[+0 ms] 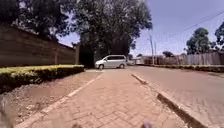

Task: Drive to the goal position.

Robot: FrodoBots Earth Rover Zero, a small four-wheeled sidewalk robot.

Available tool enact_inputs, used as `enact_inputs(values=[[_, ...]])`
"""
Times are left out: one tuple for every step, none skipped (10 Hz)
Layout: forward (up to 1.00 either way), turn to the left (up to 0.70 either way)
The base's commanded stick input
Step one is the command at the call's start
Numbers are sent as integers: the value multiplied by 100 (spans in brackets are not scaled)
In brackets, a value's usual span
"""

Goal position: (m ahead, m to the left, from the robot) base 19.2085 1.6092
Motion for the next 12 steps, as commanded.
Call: enact_inputs(values=[[70, 0], [70, 0], [70, 0], [70, 0], [70, 0], [70, 0], [70, 0], [70, 0], [70, 0], [70, 0], [70, 0], [70, 0]])
